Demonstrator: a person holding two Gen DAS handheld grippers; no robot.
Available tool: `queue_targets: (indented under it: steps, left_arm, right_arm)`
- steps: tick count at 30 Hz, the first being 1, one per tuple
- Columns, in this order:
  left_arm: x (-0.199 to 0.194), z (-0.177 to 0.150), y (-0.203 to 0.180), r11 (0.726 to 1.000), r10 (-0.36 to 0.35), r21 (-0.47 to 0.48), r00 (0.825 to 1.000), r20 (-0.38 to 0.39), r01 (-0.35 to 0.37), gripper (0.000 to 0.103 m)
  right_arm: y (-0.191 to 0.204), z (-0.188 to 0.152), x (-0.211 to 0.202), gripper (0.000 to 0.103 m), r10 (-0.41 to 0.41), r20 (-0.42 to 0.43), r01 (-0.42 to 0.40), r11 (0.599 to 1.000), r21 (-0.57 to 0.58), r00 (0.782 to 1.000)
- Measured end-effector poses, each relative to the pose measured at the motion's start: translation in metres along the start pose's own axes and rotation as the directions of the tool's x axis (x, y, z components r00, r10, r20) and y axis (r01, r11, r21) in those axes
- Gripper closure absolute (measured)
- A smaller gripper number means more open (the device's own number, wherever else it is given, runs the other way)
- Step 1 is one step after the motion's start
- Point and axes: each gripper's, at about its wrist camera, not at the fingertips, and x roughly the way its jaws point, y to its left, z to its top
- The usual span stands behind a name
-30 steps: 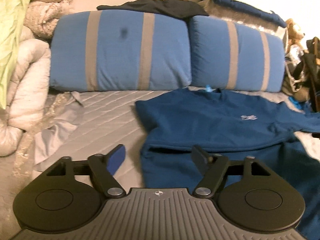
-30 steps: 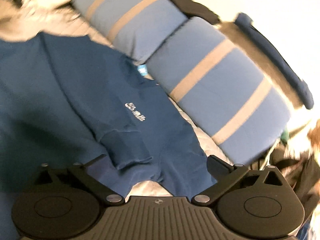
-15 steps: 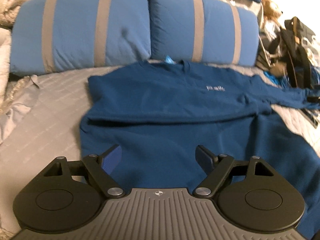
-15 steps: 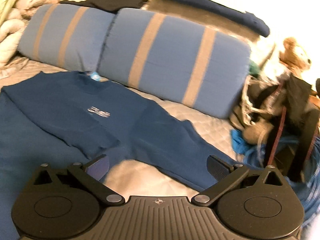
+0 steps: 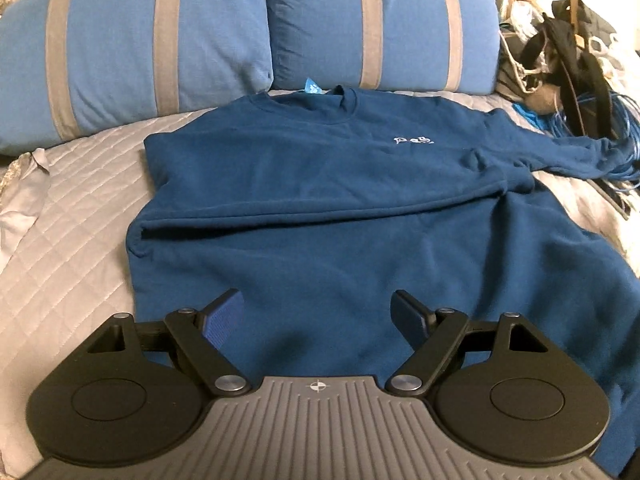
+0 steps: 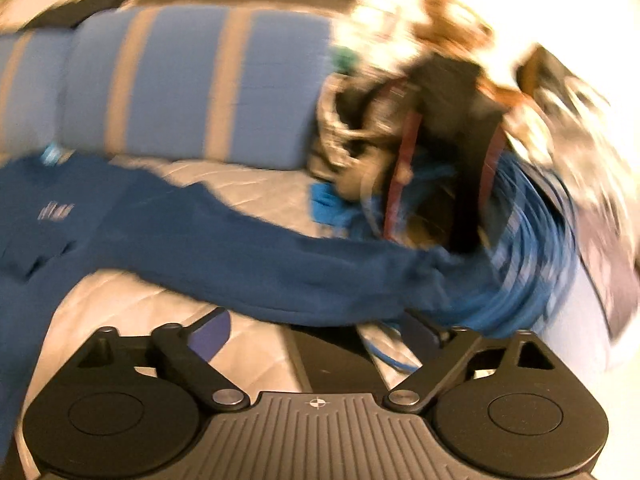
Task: Fold clothes
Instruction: 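Reach the right tool to the other sleeve cuff and grasp it, then lift the cuff with the right tool, fold it across the chest, release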
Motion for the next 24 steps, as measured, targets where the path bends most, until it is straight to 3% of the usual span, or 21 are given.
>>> queue_targets:
  steps: [3,7,13,17,20,24]
  left_arm:
    - [0.0,-0.001,0.0,1.0,0.015,-0.003,1.0,0.002,-0.015,0.022]
    - [0.0,-0.001,0.0,1.0,0.025,-0.01,1.0,0.004,-0.025,0.022]
    - [0.002,-0.001,0.005,0.999,0.011,-0.032,1.0,-0.001,-0.011,0.022]
    - [0.003,0.0,0.008,0.999,0.001,-0.049,1.0,-0.004,-0.001,0.022]
    - [0.003,-0.001,0.008,0.999,0.002,-0.054,1.0,-0.002,-0.002,0.022]
    - [0.004,-0.001,0.008,0.998,0.004,-0.056,1.0,-0.008,-0.004,0.022]
  right_arm:
    - [-0.042,0.0,0.011,0.03,0.014,-0.002,-0.013,0.97,0.244,1.0]
    - [-0.091,-0.002,0.031,0.044,0.042,0.013,-0.042,0.839,0.543,0.999]
    - [-0.115,0.0,0.061,0.048,0.055,0.001,-0.04,0.709,0.704,0.999]
    - [-0.119,0.011,0.078,0.048,0.01,-0.046,0.026,0.693,0.72,0.999]
    - [-0.117,0.02,0.088,0.048,-0.046,-0.108,0.11,0.703,0.703,0.993]
    - [-0.11,0.029,0.099,0.058,-0.121,-0.18,0.211,0.725,0.656,0.976]
